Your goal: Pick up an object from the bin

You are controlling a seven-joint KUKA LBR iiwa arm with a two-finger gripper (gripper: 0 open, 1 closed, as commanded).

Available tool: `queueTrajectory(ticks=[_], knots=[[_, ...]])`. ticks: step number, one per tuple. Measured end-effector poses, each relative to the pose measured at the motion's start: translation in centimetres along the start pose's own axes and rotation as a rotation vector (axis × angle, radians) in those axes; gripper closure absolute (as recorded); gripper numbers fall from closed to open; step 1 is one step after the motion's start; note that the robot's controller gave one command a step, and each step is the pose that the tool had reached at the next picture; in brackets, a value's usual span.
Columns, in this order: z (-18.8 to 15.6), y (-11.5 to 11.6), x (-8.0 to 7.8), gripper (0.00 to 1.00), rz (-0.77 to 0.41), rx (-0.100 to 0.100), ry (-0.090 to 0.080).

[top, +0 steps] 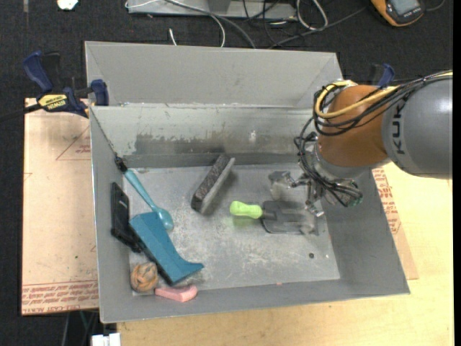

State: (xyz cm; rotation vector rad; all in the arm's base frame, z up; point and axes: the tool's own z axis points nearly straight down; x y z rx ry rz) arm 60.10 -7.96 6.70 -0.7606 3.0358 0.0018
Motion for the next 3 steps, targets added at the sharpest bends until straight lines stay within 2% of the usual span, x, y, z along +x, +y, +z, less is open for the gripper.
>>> queueTrajectory(ticks=[1, 2, 3], knots=[[-0.4, 0.3, -1.8, 1.0, -0.066, 0.004, -0.004], [-0.4, 0.3, -1.8, 1.0, -0.066, 0.004, -0.004], [-3.5, 0.4, -1.7, 1.0, -0.065, 0.002, -0.002]])
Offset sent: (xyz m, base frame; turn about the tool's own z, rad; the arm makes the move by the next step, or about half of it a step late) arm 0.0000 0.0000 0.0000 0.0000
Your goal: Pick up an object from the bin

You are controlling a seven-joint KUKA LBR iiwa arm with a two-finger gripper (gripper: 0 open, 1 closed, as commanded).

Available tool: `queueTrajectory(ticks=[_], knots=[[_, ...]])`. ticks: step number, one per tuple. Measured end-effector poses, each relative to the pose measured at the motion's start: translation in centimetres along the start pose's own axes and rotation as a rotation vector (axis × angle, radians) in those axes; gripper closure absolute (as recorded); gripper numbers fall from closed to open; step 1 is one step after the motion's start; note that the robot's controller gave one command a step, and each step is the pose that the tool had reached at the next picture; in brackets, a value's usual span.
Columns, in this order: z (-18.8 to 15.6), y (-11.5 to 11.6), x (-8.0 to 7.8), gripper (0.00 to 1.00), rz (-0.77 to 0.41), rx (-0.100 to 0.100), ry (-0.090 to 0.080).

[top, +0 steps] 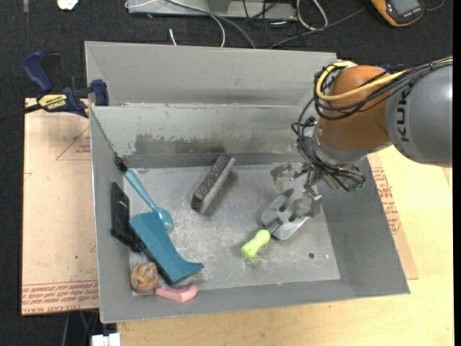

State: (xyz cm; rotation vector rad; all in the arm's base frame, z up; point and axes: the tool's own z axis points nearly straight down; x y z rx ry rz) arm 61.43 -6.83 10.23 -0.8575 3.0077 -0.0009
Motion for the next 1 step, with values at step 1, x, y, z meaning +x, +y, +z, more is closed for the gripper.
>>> queueTrajectory(ticks=[1], knots=[[-3.53, -0.08, -0.13, 1.0, 0.0, 0.002, -0.002]])
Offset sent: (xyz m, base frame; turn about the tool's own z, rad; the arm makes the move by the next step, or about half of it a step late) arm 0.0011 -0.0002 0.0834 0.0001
